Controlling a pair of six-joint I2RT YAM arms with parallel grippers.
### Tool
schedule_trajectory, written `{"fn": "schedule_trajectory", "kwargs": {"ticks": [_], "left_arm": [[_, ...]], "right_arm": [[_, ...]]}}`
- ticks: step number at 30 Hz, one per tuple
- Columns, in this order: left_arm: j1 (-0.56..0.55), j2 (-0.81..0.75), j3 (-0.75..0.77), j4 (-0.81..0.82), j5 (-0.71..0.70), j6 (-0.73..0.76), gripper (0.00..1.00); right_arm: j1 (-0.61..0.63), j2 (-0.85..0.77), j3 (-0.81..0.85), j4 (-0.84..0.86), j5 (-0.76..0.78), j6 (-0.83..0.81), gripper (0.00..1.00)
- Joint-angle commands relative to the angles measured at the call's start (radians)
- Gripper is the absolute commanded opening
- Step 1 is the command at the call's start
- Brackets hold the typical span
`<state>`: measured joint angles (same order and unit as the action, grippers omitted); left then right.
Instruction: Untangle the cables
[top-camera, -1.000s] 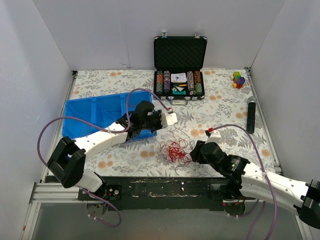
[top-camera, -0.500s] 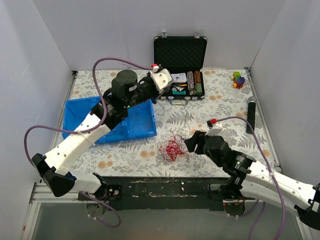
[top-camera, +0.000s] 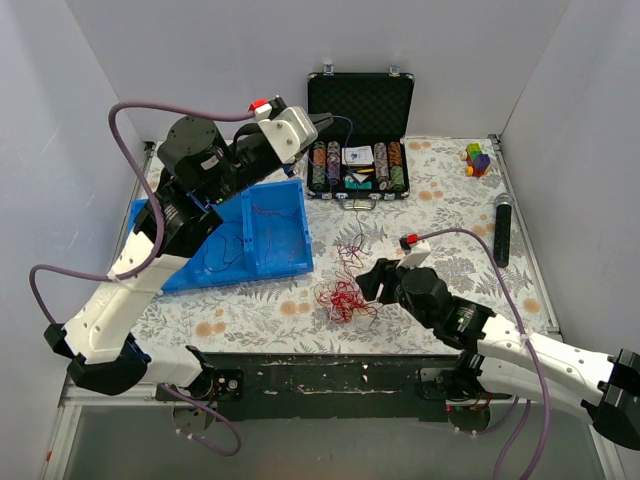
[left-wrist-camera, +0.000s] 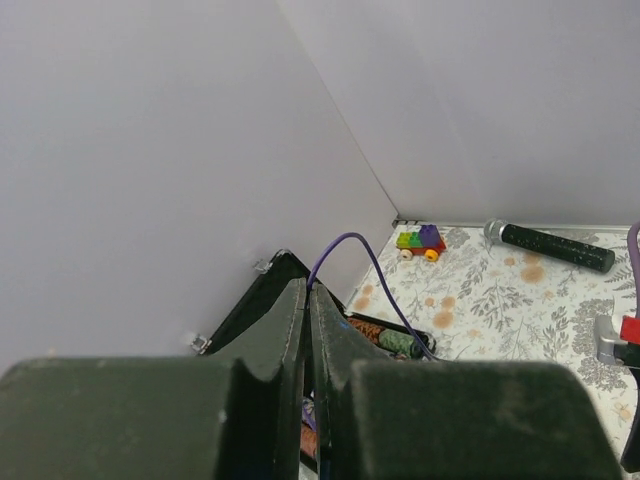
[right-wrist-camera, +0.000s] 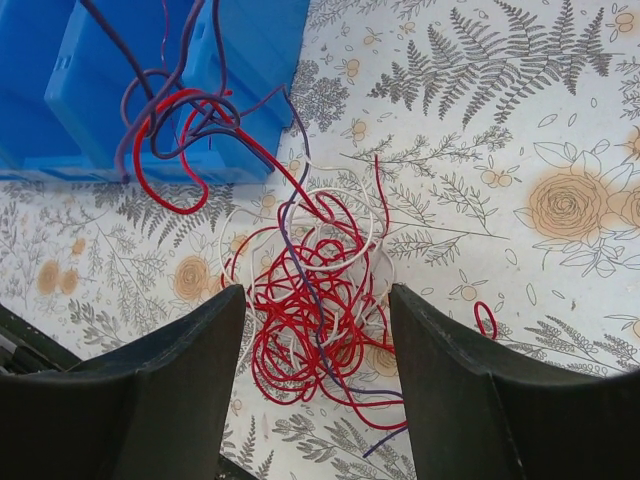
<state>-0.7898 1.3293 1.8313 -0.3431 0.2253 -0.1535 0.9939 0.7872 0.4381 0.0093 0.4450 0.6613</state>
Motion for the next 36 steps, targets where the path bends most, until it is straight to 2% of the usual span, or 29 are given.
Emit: {"fn": "schedule_trajectory", "kwargs": {"ticks": [1, 5, 9, 14, 22, 24, 36], "left_arm": [[-0.008, -0.039, 0.023, -0.017, -0.007, 0.06, 0.0], [-0.014, -0.051, 0.019, -0.027, -0.001, 0.068, 0.0], [-0.019, -0.039, 0.08, -0.053, 0.009, 0.06, 0.0], [-0.022, -0.002, 0.19, -0.094, 0.008, 0.068, 0.0], [-0.025, 0.025, 0.309, -0.048, -0.02, 0.121, 0.0], [-0.025, 0.018, 0.309, -0.001, -0.024, 0.15, 0.0], [-0.025, -0.013, 0.272, 0.337, -0.069, 0.437, 0.0]], "right_arm": [[-0.005, 0.006, -0.016, 0.15, -0.022, -0.038, 0.67], [-0.005, 0.038, -0.021, 0.271, -0.025, -0.123, 0.68], [-0.005, 0.153, -0.029, 0.391, -0.005, -0.184, 0.67], [-0.005, 0.299, -0.018, 0.541, -0.009, -0.198, 0.59], [-0.005, 0.394, -0.016, 0.528, -0.023, -0.134, 0.2], [-0.005, 0.394, -0.03, 0.517, -0.02, -0.112, 0.02], [-0.005, 0.443, -0.104, 0.422, -0.049, -0.009, 0.01]]}}
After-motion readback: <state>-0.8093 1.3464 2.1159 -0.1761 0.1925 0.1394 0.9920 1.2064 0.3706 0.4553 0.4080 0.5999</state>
